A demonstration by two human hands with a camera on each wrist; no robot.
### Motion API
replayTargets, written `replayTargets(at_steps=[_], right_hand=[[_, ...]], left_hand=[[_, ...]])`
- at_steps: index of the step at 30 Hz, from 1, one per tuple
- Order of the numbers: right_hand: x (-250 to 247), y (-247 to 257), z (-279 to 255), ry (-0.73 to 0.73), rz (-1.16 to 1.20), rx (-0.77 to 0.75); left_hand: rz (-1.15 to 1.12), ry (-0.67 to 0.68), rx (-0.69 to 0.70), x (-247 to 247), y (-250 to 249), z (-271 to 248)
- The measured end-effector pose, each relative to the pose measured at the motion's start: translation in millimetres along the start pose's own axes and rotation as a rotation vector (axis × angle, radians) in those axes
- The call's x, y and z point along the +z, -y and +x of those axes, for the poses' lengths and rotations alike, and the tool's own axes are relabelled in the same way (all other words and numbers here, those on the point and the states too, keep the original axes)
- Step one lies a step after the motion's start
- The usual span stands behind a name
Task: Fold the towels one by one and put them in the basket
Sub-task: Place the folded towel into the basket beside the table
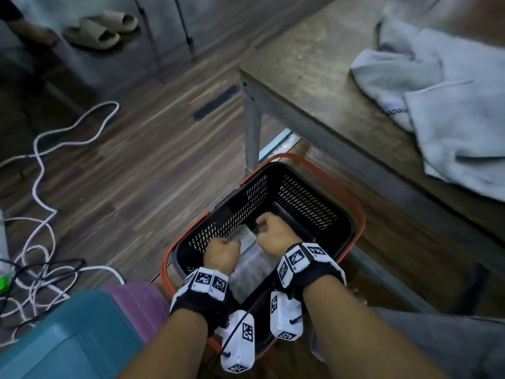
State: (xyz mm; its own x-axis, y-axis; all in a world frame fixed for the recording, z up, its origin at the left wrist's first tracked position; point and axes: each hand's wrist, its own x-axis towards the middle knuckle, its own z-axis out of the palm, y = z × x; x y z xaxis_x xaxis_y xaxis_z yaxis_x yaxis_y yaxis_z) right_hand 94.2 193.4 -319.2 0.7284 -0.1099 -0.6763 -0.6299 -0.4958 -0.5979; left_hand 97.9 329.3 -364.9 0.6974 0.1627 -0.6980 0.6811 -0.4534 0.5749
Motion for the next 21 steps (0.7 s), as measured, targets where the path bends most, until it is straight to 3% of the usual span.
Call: replayTargets(at_steps=[4,8,13,17,21], right_hand=[[-47.5,40.2,-38.5,-0.099,0.046,-0.198],[-113.8,80.9,-120.7,-0.270,0.085,-0.443],[-206.6,92.5,-259.1,-0.546,0.192,-0.685],[-263.8,66.2,-362.0,-0.754,0.256,-0.745],[-301.4,10.2,-425.1,-0.938,0.260,-0.654]], left_hand=[[-0.091,0.001,0.250,-15.0,-47.1,-39.5],[-0.259,0.010,0.498,-25.3,-110.8,-99.1],[-0.239,0.231,0.867,-27.6,-192.5,-205.9],[-0.083,0.394,1.112,-10.1,-247.8,-299.2],[0.213,0.509,1.331,30.6,-286.2,-374.0]])
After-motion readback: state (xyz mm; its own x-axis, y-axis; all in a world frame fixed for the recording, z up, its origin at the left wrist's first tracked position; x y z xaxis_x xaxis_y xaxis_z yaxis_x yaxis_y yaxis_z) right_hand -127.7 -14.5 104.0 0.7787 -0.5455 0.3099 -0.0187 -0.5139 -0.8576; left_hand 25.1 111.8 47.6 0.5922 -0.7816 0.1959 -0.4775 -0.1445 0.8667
